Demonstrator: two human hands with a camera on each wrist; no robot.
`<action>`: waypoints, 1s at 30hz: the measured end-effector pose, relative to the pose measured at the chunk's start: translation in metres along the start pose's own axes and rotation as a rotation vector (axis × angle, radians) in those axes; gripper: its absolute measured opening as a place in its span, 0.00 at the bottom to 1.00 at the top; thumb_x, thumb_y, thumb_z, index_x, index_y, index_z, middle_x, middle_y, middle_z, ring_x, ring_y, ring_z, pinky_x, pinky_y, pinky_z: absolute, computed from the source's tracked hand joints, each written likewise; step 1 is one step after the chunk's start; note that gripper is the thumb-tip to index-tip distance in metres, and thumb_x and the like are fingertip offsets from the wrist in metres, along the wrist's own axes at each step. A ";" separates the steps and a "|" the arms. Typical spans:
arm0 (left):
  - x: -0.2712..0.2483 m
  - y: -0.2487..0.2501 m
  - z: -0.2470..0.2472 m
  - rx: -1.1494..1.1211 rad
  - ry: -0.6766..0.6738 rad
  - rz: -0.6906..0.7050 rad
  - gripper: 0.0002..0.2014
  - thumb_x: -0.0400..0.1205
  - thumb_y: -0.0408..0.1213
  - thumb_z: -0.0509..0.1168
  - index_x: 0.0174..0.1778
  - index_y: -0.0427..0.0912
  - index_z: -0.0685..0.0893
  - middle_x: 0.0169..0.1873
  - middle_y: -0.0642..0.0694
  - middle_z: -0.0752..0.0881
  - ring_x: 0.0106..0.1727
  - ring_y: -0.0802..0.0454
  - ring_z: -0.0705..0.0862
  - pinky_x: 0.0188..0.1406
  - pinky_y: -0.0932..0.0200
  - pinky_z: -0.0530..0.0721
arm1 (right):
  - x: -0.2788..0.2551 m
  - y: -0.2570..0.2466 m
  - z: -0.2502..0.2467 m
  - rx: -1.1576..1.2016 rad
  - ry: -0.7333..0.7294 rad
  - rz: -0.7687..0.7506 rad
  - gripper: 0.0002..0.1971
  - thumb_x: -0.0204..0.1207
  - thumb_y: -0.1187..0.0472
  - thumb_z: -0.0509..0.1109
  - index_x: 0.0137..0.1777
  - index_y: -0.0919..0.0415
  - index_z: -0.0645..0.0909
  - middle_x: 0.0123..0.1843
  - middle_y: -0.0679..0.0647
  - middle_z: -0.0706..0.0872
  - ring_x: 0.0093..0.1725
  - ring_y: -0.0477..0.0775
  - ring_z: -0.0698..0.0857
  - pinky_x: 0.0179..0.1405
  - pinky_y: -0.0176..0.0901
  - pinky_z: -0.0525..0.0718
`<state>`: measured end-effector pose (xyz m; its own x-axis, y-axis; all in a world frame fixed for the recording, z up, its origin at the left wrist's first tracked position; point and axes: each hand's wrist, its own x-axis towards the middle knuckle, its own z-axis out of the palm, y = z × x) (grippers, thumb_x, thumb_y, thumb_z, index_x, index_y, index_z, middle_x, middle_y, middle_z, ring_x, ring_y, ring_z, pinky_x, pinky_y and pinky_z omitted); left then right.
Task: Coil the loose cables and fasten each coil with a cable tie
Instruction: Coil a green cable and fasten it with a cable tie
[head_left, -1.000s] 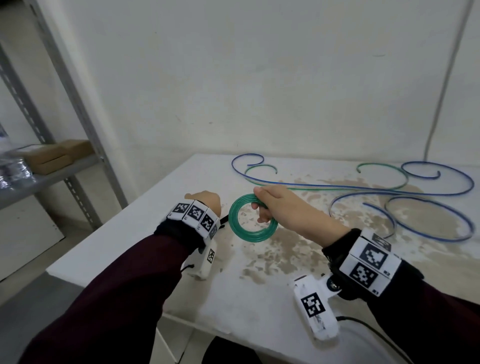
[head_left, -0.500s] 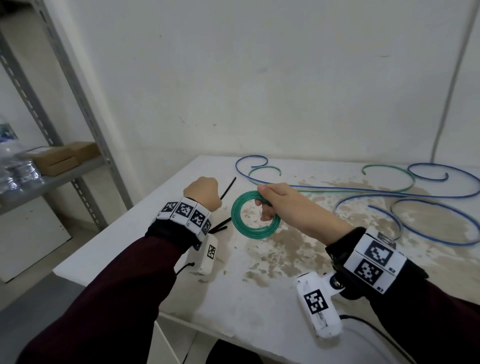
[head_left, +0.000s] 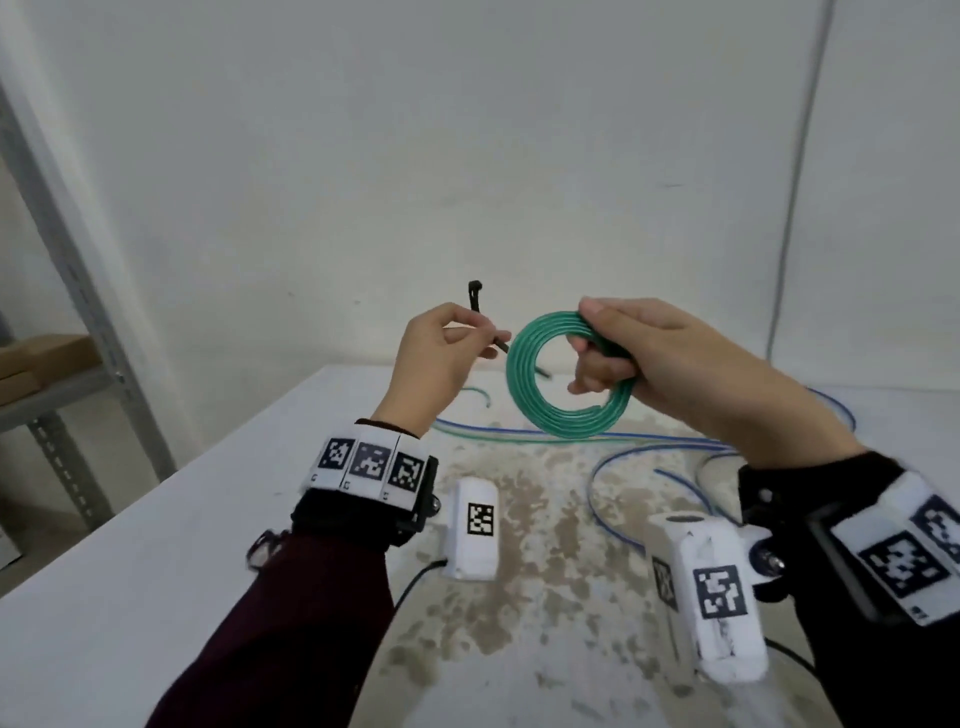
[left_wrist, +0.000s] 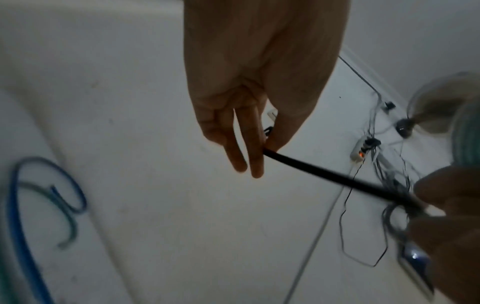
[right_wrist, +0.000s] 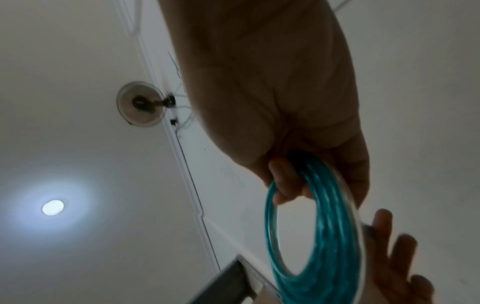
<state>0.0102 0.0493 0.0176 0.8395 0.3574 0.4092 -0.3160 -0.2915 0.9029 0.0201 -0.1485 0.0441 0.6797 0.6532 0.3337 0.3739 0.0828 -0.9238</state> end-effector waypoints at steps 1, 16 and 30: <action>0.002 0.001 0.012 -0.034 0.014 -0.002 0.04 0.80 0.28 0.67 0.48 0.33 0.81 0.23 0.56 0.88 0.26 0.62 0.83 0.36 0.64 0.80 | -0.004 -0.001 -0.010 -0.014 -0.005 -0.007 0.18 0.88 0.56 0.50 0.38 0.60 0.73 0.20 0.44 0.64 0.29 0.51 0.66 0.48 0.40 0.83; -0.003 0.039 0.115 -0.264 -0.273 0.066 0.05 0.82 0.27 0.63 0.46 0.38 0.85 0.32 0.41 0.87 0.26 0.51 0.85 0.32 0.63 0.81 | -0.010 0.025 -0.094 -0.577 0.203 -0.126 0.20 0.87 0.54 0.54 0.32 0.51 0.75 0.25 0.44 0.73 0.28 0.47 0.70 0.35 0.52 0.71; -0.006 0.037 0.113 -0.253 -0.313 0.130 0.06 0.85 0.31 0.60 0.42 0.36 0.77 0.14 0.52 0.75 0.26 0.47 0.66 0.23 0.66 0.68 | -0.008 0.022 -0.077 -0.668 0.324 -0.094 0.10 0.85 0.50 0.58 0.49 0.53 0.77 0.33 0.46 0.82 0.29 0.39 0.76 0.30 0.30 0.70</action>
<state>0.0430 -0.0636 0.0332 0.8667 0.0343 0.4976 -0.4942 -0.0756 0.8661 0.0716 -0.2092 0.0354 0.7393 0.4031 0.5394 0.6729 -0.4146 -0.6125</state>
